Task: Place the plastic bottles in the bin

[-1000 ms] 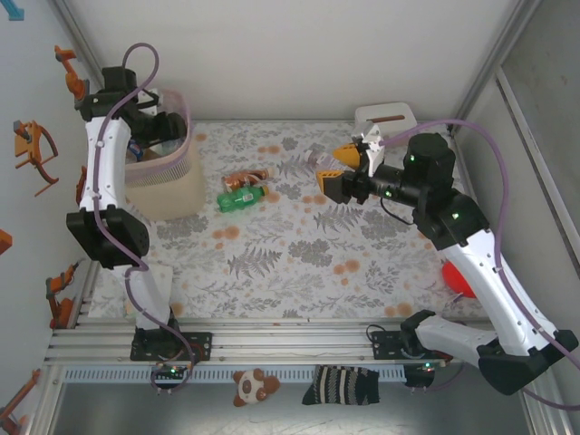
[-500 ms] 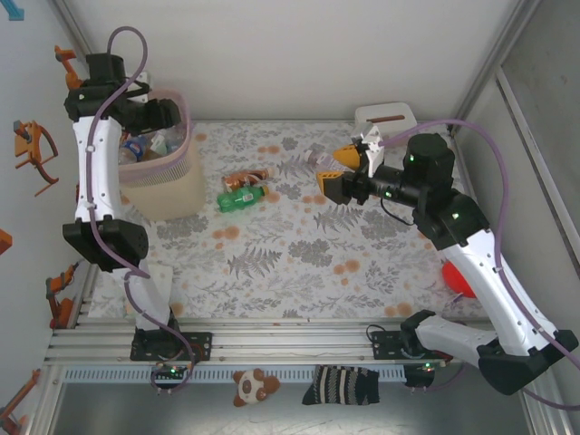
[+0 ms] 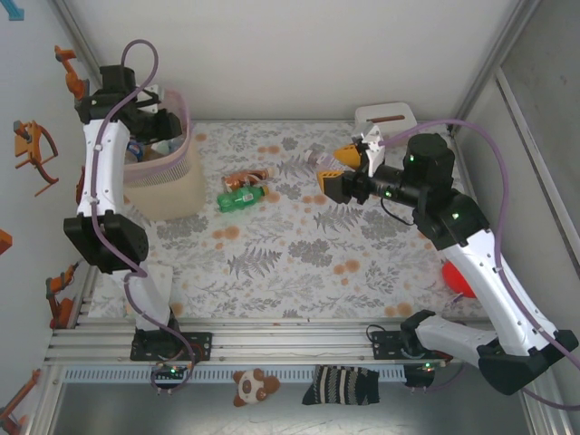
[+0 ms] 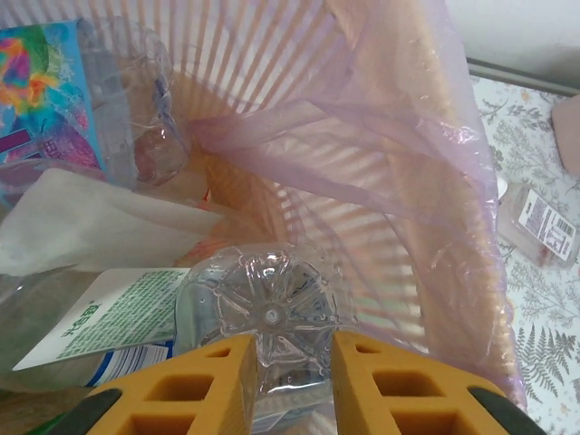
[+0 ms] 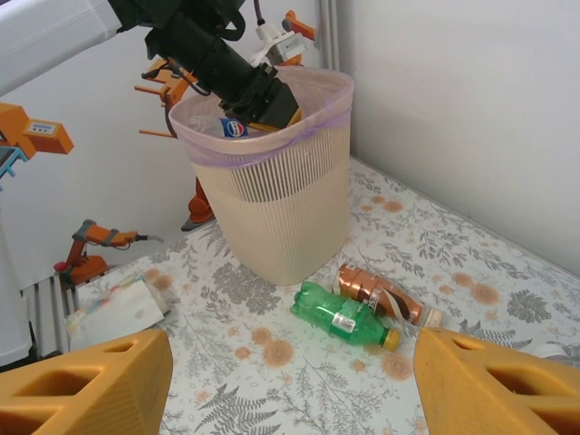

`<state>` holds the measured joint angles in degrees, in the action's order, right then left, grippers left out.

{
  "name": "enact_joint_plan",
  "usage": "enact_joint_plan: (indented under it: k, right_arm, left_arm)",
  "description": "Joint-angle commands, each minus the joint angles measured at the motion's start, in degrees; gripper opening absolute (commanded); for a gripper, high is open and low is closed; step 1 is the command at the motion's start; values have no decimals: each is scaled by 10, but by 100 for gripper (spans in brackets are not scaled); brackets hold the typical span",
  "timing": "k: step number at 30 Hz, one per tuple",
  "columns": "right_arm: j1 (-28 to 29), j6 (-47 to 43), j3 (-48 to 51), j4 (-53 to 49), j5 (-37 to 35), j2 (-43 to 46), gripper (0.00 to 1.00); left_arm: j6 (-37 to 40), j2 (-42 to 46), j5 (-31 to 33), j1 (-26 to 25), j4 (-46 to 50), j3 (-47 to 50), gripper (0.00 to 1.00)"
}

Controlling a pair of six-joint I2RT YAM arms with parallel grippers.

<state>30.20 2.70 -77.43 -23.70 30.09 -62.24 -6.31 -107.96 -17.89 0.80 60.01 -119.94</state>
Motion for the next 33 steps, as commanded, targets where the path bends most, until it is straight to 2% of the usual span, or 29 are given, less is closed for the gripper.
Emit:
enact_joint_plan:
  k: [1, 10, 14, 21, 28, 33]
  right_arm:
    - [3, -14, -21, -5, -20, -9, 70]
    - [2, -85, -62, -78, -107, -99, 69]
    - [-17, -148, -89, -122, -124, -173, 69]
    - [-69, -230, -128, -142, -158, -322, 67]
    - [-107, -292, -193, -152, -180, -458, 69]
    - [-124, -324, -243, -150, -202, -541, 74]
  left_arm:
    - [-5, 3, -13, 1, 34, 44, 28]
    - [-21, 56, -16, 19, 7, 16, 38]
    - [-24, 81, -29, 24, 4, 8, 41]
    - [-30, 138, -44, 25, -9, 23, 43]
    - [-88, 244, -100, 25, -148, 170, 45]
    - [-145, 306, -151, 23, -236, 253, 46]
